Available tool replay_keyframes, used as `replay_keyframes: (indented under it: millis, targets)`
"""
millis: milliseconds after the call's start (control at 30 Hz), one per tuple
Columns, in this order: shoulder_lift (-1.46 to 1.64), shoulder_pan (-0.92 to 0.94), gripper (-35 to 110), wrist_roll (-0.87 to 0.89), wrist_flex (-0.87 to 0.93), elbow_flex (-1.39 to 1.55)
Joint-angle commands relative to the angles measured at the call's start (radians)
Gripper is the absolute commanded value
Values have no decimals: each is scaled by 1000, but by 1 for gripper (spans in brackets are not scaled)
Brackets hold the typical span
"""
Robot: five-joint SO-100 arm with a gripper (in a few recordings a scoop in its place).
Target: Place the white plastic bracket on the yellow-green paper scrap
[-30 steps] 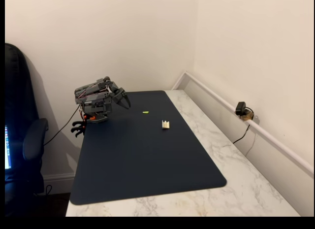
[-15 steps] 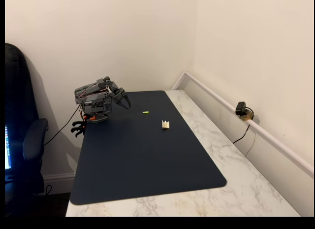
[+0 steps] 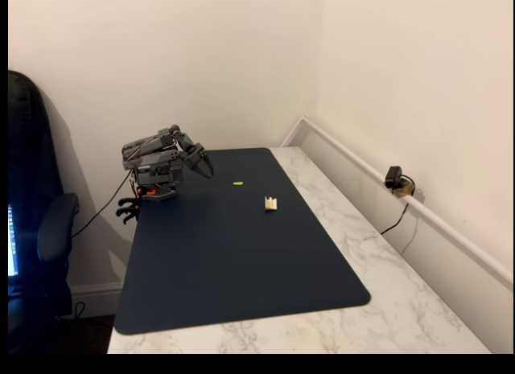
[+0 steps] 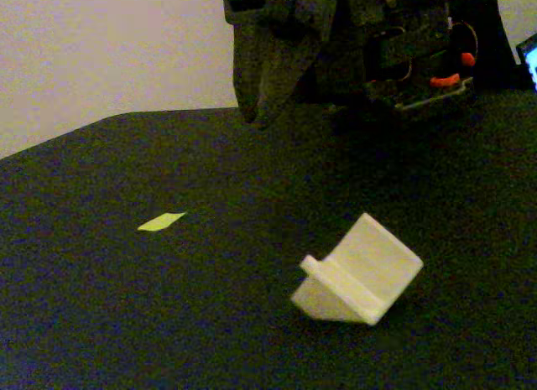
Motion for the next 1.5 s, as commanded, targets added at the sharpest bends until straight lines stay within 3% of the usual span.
replay_keyframes:
  millis: [0, 267, 467, 600, 733, 1133, 1467]
  targets:
    - [31, 17, 3, 25, 54, -25]
    - [31, -8, 4, 2, 5, -37]
    - [-6, -54, 3, 8, -20, -252]
    - [-298, -80, 3, -5, -29, -503]
    - [-634, -127, 3, 34, 71, -798]
    - [-1236, -299, 3, 196, 186, -1330]
    - [-1427, -433, 3, 331, 195, -1485]
